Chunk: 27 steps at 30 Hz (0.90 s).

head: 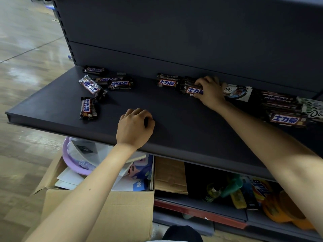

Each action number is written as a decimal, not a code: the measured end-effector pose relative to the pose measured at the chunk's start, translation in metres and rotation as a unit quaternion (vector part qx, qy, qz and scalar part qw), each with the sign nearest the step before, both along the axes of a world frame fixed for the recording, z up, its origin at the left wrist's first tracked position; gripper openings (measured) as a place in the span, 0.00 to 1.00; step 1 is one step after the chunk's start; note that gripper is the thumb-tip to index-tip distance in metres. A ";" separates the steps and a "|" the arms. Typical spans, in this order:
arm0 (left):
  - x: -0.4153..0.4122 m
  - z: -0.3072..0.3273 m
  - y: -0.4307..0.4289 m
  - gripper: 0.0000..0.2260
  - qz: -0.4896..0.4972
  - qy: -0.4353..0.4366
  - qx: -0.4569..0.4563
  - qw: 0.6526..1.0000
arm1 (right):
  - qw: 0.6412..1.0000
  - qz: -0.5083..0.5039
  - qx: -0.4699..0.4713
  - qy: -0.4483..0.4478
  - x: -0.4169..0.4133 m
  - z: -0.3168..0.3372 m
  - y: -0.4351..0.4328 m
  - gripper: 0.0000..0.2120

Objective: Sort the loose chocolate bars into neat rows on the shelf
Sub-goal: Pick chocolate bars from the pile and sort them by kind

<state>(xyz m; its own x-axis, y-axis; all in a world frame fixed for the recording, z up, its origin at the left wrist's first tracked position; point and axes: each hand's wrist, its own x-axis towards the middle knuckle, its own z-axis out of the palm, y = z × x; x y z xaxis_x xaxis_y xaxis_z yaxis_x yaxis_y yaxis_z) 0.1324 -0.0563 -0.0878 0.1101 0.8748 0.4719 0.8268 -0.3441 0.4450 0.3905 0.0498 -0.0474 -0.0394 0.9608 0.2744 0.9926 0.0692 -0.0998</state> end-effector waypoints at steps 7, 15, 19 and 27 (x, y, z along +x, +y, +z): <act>0.001 -0.001 0.000 0.12 0.005 0.005 0.005 1.000 | 1.000 -0.006 -0.002 -0.015 -0.009 0.004 0.002 0.16; 0.002 0.002 -0.002 0.11 -0.005 -0.018 -0.006 1.000 | 0.999 -0.012 -0.025 -0.017 -0.012 0.006 0.001 0.18; -0.003 0.008 -0.002 0.10 -0.011 -0.046 -0.003 0.999 | 0.999 0.029 -0.017 -0.005 -0.034 0.012 -0.004 0.19; -0.035 0.005 0.012 0.14 0.047 0.014 -0.004 0.999 | 0.978 0.194 -0.068 0.032 -0.128 0.007 0.006 0.18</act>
<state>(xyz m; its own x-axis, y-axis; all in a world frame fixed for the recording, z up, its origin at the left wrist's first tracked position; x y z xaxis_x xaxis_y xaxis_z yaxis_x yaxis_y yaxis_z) 0.0975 -0.0447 -0.0827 0.0406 0.8853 0.4632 0.8672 -0.2615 0.4238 0.2629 0.0555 -0.0407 -0.3953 0.9048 0.1581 0.8859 0.4211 -0.1945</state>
